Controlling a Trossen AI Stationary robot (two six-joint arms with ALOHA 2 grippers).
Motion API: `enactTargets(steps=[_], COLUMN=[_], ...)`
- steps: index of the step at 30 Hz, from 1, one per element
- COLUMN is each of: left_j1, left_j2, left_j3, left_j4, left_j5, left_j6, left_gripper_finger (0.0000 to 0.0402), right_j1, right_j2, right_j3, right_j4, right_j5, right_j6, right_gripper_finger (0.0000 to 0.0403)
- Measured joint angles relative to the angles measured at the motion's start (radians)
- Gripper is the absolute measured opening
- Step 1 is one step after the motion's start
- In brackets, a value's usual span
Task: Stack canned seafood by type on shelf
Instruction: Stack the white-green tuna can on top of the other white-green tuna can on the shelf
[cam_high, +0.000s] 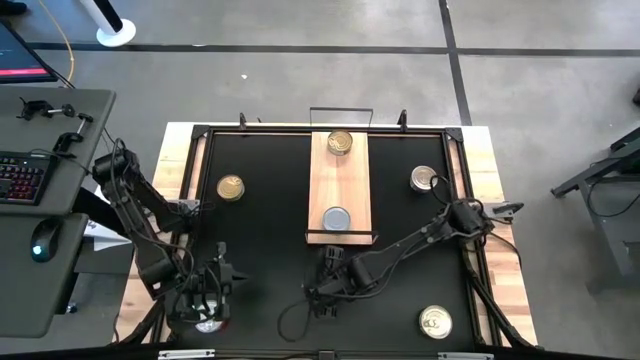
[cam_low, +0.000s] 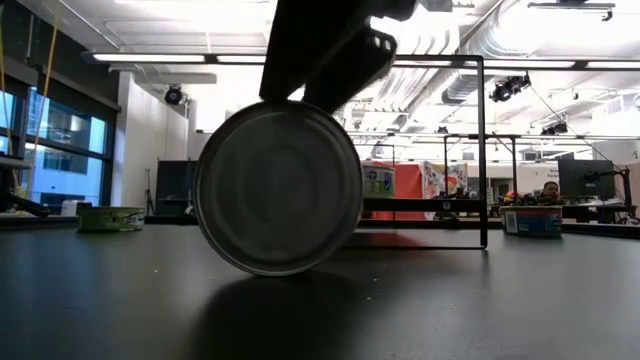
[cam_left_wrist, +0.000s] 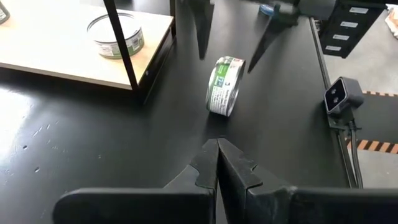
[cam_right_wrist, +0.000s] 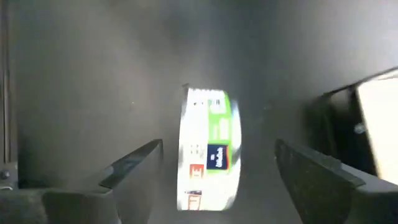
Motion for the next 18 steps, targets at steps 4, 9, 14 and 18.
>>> enactTargets(steps=[4,9,14,18], left_j1=[0.000,0.000,0.000,0.000], left_j2=[0.000,0.000,0.000,-0.019], left_j3=[0.000,0.000,0.000,0.000], left_j4=[-0.007,-0.010,-0.010,-0.010], left_j5=[0.000,0.000,0.000,0.004], left_j6=[0.001,0.001,0.029,0.072], left_gripper_finger=[0.0000,0.0000,0.0000,0.0000], right_j1=[-0.005,-0.006,-0.006,-0.001], right_j2=[0.025,0.051,0.047,0.027], right_j3=[0.000,-0.001,0.003,0.048], right_j4=[0.004,0.020,0.028,-0.005], right_j5=[-0.059,-0.069,-0.054,-0.133], right_j6=[0.014,0.005,0.084,0.117], right_gripper_finger=[0.0300,0.0286,0.0200,0.0117])
